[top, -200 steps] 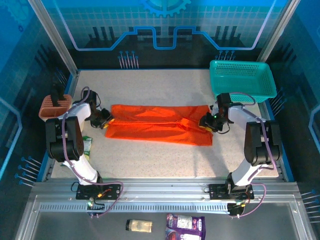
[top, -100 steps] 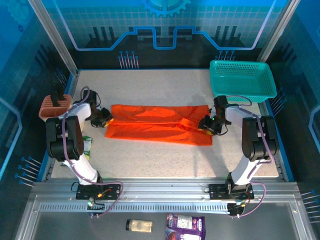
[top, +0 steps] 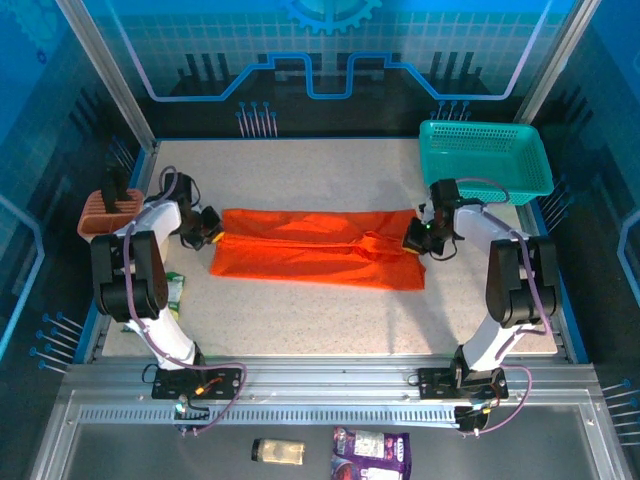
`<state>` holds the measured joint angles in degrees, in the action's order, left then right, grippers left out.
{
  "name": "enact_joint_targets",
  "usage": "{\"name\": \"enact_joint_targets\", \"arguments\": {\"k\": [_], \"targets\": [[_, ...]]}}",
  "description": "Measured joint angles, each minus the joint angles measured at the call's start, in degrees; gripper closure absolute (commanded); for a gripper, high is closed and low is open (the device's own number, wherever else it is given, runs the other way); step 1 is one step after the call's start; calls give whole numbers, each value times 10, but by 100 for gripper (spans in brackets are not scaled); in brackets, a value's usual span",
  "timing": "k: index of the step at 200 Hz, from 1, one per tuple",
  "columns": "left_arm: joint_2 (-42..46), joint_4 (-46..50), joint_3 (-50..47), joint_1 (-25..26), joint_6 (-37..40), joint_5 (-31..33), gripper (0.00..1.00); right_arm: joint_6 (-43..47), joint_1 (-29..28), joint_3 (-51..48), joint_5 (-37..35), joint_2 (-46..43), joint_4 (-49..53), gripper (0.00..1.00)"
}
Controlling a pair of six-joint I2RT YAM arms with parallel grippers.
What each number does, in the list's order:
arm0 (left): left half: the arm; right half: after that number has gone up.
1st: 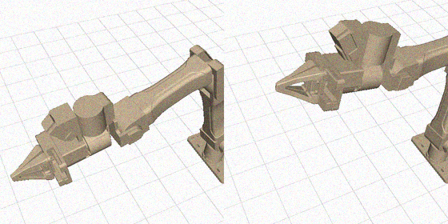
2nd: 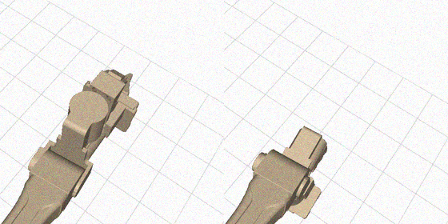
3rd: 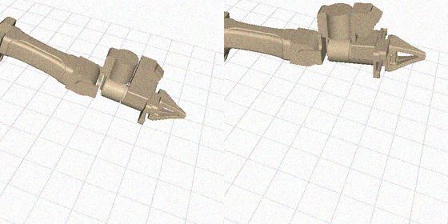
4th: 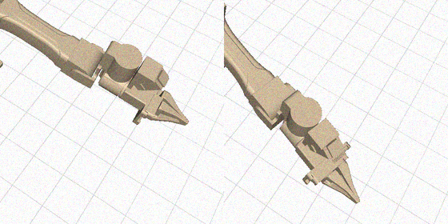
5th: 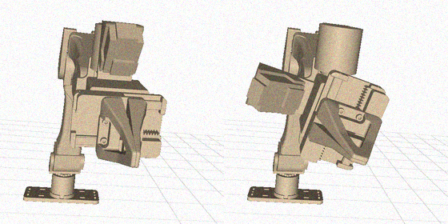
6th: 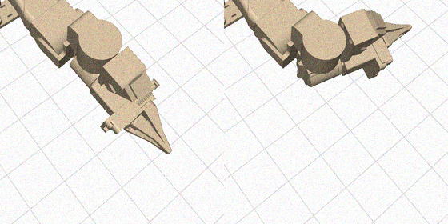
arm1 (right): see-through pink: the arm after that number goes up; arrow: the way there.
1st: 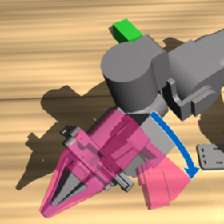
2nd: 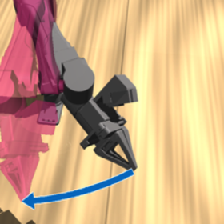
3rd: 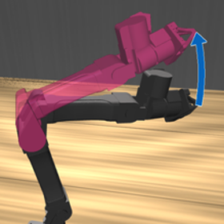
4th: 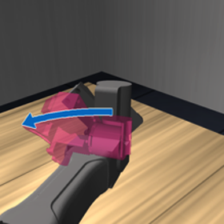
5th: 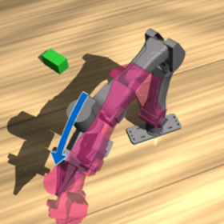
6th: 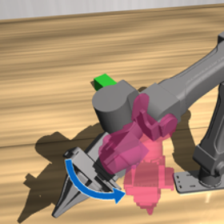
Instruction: Fold the inside-out t-shirt
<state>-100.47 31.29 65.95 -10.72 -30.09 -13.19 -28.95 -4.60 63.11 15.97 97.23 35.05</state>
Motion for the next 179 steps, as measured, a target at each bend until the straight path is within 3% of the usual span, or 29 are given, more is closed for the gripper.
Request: {"name": "enact_joint_targets", "arguments": {"k": [59, 139, 179], "targets": [[-31, 22, 119, 0, 0, -6, 100, 5, 2, 117, 2, 7, 25, 100], [-183, 31, 329, 0, 4, -41, 100, 10, 26, 339, 34, 170, 17, 100], [-210, 32, 358, 0, 6, -67, 100, 16, 26, 356, 45, 186, 19, 100]]}}
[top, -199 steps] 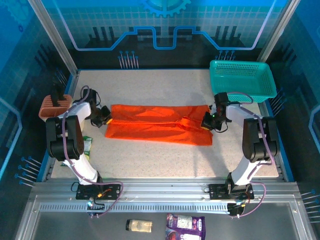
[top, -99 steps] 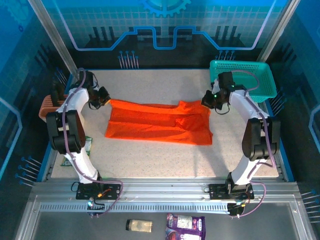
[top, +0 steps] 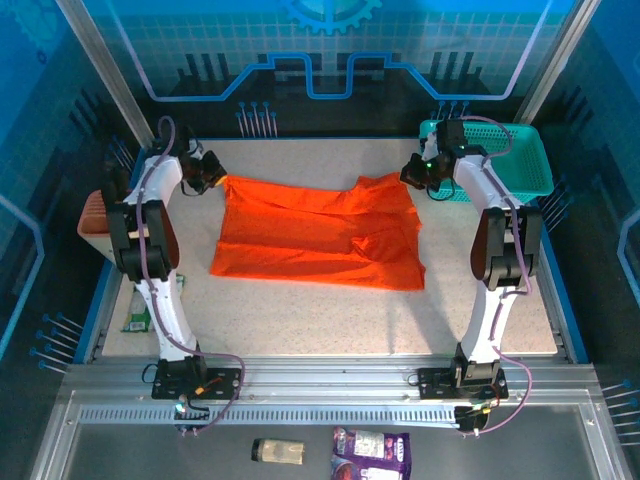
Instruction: Fold the inside-out t-shirt
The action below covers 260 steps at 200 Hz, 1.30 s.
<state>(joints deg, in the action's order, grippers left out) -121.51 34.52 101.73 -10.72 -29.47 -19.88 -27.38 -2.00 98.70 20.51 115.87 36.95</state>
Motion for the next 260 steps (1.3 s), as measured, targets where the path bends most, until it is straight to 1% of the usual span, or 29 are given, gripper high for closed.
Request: {"name": "enact_joint_targets", "arguments": {"k": [22, 43, 80, 112, 133, 159, 203, 260], "targets": [[-3, 3, -3, 0, 7, -6, 100, 4, 1, -11, 5, -3, -1, 100], [1, 2, -24, 0, 14, -8, 100, 6, 1, -50, 7, -21, 1, 100], [34, 13, -97, 0, 26, -2, 100, 9, 1, -138, 10, -89, 5, 100], [82, 14, -163, 0, 29, 12, 100, 9, 1, -215, 10, -147, 0, 100], [102, 14, -197, 0, 30, 18, 100, 9, 1, -259, 10, -165, -5, 100], [109, 11, -233, 0, 30, 34, 100, 9, 1, -301, 9, -167, -10, 100], [119, 12, -266, 0, 30, 68, 100, 11, 3, -347, -7, -177, -11, 100], [137, 12, -284, -3, 30, 101, 100, 17, 24, -362, -21, -209, -14, 100]]}}
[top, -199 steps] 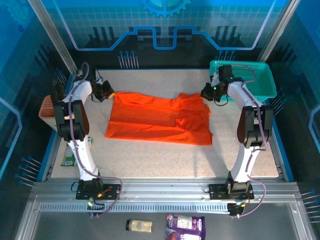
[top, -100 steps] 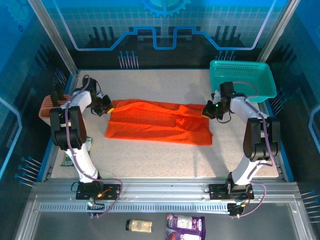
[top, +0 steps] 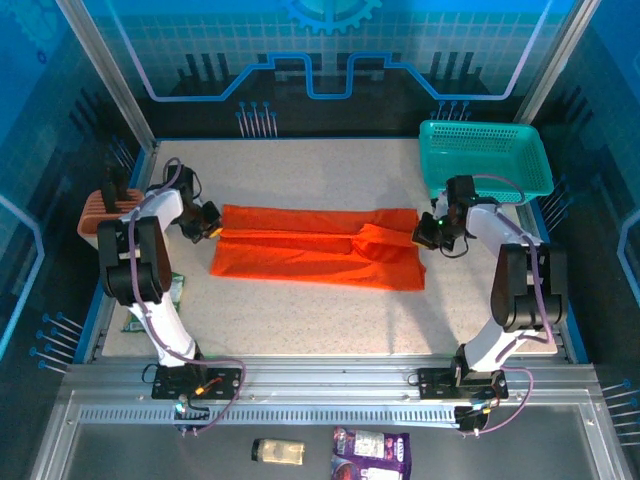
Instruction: Fold the inside-out t-shirt
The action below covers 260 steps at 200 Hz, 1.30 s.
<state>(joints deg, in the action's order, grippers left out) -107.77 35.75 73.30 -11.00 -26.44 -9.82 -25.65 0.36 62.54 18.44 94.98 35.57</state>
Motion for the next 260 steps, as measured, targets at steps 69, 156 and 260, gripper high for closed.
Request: {"name": "enact_joint_targets", "arguments": {"k": [69, 156, 260], "targets": [[7, -2, -3, -5, 0, -1, 99, 6, 1, -14, 0, -31, 8, 100], [35, -15, -47, -6, 9, 31, 72, -1, 1, -77, -2, -37, -5, 66], [52, 7, -3, 88, 12, 19, 90, 25, -103, 83, -4, -2, 37, 59]]}}
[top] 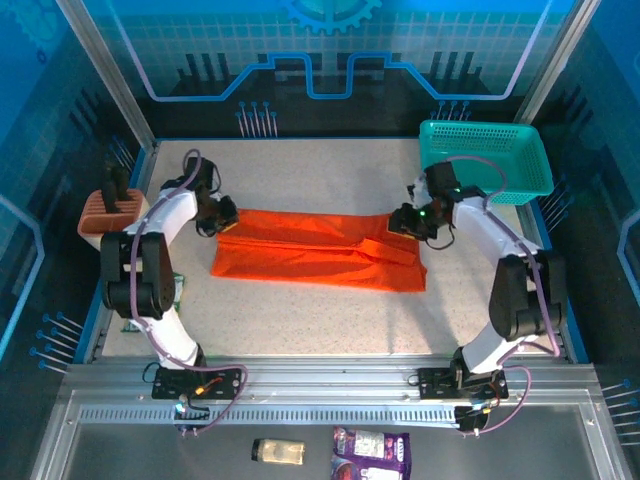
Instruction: Fold the inside-out t-shirt
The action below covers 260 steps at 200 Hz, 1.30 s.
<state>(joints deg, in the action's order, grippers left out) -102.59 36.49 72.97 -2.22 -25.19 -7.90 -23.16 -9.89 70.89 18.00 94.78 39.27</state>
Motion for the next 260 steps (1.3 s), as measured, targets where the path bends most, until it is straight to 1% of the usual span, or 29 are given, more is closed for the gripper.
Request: {"name": "enact_joint_targets", "arguments": {"k": [17, 36, 61, 106, 134, 153, 167, 186, 206, 220, 241, 260], "targets": [[-35, -4, 0, -2, 0, -6, 92, 8, -12, 26, -16, 34, 9, 59], [-68, -4, -1, -7, 1, -7, 93, 18, -13, 40, -38, 57, 26, 58], [-85, -4, -3, -9, 3, -9, 92, 47, -14, 64, -18, 86, 35, 57], [-79, -9, -3, -8, 3, -21, 90, 90, -47, 132, 26, 164, 46, 52], [-45, -9, -3, -7, 3, -42, 88, 102, -71, 155, 42, 199, 52, 51], [-20, -8, -1, -2, 2, -55, 88, 104, -84, 156, 52, 204, 65, 52], [-10, -8, 4, 7, 1, -61, 87, 98, -97, 138, 59, 192, 67, 53], [-4, -7, 12, 27, -1, -67, 87, 84, -122, 81, 69, 148, 78, 55], [-3, -6, 25, 64, -5, -73, 85, 67, -149, 29, 88, 89, 96, 56], [-3, -5, 37, 97, -15, -78, 83, 56, -153, 10, 95, 54, 103, 56], [-6, -8, 55, 150, -31, -92, 81, 37, -133, -10, 81, 10, 100, 57], [-14, -19, 63, 198, -51, -110, 77, 14, -81, -41, 60, -19, 82, 58]]}}
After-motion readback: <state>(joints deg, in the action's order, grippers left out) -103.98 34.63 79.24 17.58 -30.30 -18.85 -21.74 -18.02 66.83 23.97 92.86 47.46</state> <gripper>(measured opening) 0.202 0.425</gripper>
